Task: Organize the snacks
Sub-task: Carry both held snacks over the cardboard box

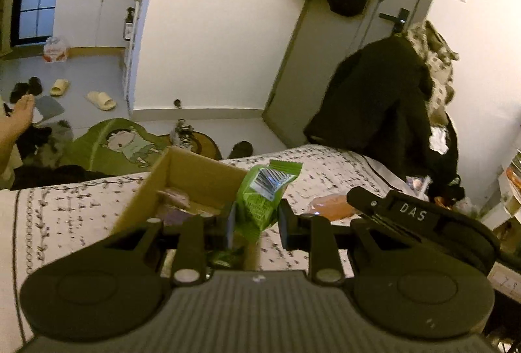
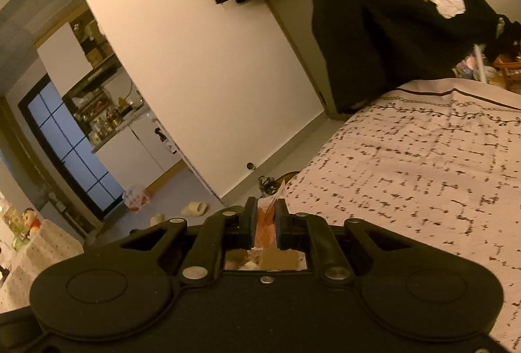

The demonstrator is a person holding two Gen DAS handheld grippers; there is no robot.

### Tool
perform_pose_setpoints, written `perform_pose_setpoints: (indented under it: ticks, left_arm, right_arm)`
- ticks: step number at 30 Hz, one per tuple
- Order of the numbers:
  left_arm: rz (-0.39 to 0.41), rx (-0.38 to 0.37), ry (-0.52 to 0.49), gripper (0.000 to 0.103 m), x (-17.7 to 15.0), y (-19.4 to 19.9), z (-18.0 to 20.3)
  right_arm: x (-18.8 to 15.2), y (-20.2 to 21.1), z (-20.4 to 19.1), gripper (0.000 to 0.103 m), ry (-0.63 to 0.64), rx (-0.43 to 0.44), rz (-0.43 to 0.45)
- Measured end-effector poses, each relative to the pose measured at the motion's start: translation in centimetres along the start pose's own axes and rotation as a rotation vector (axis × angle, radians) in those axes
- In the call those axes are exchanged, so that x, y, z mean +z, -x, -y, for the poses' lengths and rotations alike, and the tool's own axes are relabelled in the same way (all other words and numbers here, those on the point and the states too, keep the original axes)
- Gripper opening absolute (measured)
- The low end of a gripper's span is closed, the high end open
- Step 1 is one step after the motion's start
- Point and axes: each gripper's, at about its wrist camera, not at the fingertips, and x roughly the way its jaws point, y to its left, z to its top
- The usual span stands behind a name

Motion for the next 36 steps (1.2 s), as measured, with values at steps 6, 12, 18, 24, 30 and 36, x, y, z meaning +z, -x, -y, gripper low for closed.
perform_pose_setpoints:
  ticks: [6,12,18,24,30,36]
  left_arm:
    - [0.002,0.026,0.014,0.025,0.8,-0.6,-2.6]
    - [-0.011,0.036,0.018,0.025,1.1,-1.3,-5.2]
    - [-0.026,0.037,0.012,0.025,1.5,-2.3,-7.5]
    - [-0.047,0.038,0.031,0.025,1.5,-3.6,-8.6]
    - [-0.068,0.029,0.034,0.025,1.2,-4.6,-9.2]
    - [-0.089,0.021,0.031,0.025,1.1,-5.4,-9.6]
  right_arm:
    - [-0.7,-0.5,-1.7,0.009,0.033,0.013,0.006]
    - [-1.4,-1.0,-3.1,0.007,0.055,0.021,0.02]
    - [-1.9,-1.8,-4.2,0.007,0.075,0.043,0.031]
    - [-2.9,-3.4,-5.5,0.007,0.117,0.059,-0.006]
    - [-3.6,-5.0,-6.5,0.007,0.169,0.024,0.008]
    - [-4.7,-5.7,-6.2,0.033,0.145,-0.024,-0.024]
